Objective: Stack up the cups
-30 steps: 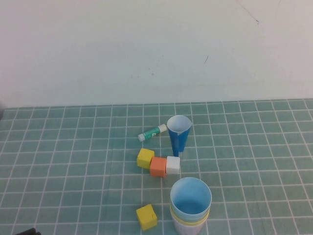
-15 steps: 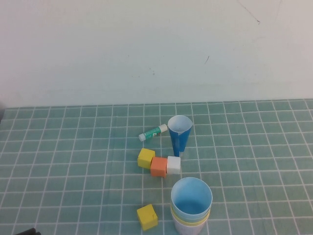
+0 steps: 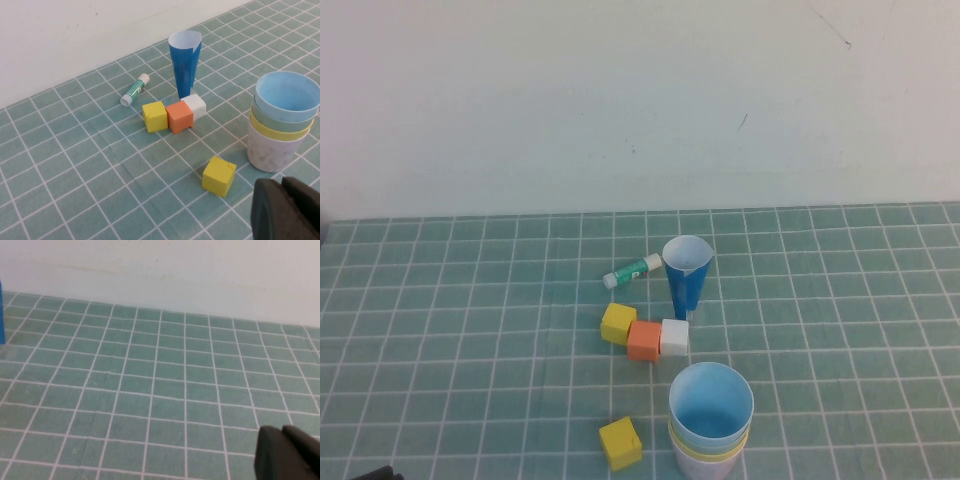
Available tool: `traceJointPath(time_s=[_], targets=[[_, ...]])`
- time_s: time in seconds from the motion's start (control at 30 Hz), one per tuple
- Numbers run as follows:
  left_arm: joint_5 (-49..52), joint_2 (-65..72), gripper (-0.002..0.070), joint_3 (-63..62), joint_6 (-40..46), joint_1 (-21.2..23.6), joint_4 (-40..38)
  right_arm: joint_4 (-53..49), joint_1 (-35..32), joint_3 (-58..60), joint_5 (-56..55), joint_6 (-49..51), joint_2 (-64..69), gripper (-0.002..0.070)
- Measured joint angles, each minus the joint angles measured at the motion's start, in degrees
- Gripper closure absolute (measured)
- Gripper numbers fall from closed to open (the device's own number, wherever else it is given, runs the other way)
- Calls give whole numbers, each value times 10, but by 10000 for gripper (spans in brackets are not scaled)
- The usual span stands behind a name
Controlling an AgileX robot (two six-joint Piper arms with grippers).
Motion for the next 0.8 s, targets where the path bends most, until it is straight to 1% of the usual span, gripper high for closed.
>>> traceJointPath(time_s=[0.8], targets=[[-6, 0, 677, 9, 0, -4, -7, 1, 0, 0, 0, 2, 0, 678]])
